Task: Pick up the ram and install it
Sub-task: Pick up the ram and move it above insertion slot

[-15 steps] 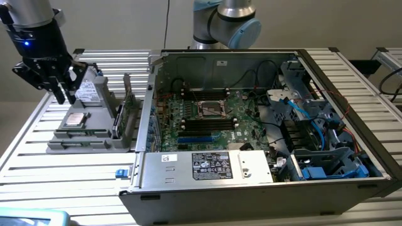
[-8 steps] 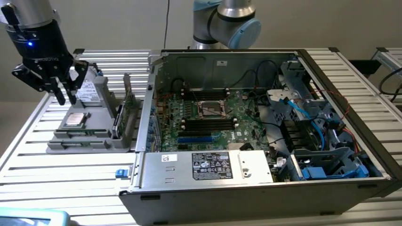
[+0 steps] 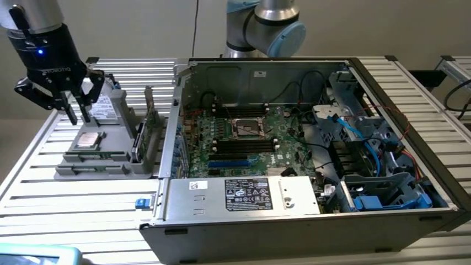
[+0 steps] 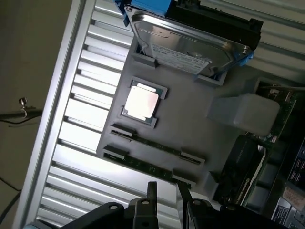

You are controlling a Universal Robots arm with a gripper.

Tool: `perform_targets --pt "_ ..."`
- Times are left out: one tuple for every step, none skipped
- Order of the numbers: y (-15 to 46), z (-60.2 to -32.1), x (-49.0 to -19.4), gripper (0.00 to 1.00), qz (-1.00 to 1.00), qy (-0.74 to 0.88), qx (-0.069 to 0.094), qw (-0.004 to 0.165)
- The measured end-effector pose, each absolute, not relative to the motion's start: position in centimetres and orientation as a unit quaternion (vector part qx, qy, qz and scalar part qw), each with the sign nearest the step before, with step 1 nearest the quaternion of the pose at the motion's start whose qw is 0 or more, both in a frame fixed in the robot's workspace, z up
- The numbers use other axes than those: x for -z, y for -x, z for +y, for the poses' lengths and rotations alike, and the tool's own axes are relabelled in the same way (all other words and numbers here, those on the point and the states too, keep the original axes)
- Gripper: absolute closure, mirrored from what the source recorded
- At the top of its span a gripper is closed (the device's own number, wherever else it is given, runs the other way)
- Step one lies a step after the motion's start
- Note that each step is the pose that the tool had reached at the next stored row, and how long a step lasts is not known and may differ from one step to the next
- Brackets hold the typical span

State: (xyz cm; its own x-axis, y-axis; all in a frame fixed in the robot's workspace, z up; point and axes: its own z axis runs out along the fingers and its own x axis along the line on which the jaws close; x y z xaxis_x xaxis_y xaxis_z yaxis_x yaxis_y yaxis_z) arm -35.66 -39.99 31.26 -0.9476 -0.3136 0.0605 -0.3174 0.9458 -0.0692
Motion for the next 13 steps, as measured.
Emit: perform_targets --pt "35.66 -39.99 -31.25 0.69 -0.985 -0.169 -0.039 0.024" --pt "35.66 -39.99 -31.23 0.69 -0.983 -0.177 -0.039 0.024" --pt "35.66 -39.99 -31.21 0.69 -0.981 -0.187 -0.039 0.023" --pt "35.66 -39.99 -31.19 0.69 -0.98 -0.196 -0.039 0.023" --pt "35.66 -39.99 -31.16 0.69 -0.978 -0.205 -0.04 0.022" --pt "35.67 -40.0 -31.14 0.69 -0.976 -0.214 -0.04 0.022" --pt "35.67 -40.0 -31.11 0.69 -0.974 -0.223 -0.04 0.022" --pt "35.67 -39.99 -31.08 0.69 -0.972 -0.231 -0.04 0.021" --pt "35.66 -39.99 -31.04 0.69 -0.97 -0.24 -0.04 0.021" --pt "35.66 -39.99 -31.01 0.69 -0.967 -0.249 -0.041 0.021" --pt "35.67 -39.99 -30.98 0.69 -0.965 -0.258 -0.041 0.02" --pt "35.67 -39.99 -30.95 0.69 -0.963 -0.266 -0.041 0.02" --pt "35.66 -39.99 -30.92 0.69 -0.96 -0.275 -0.041 0.02"
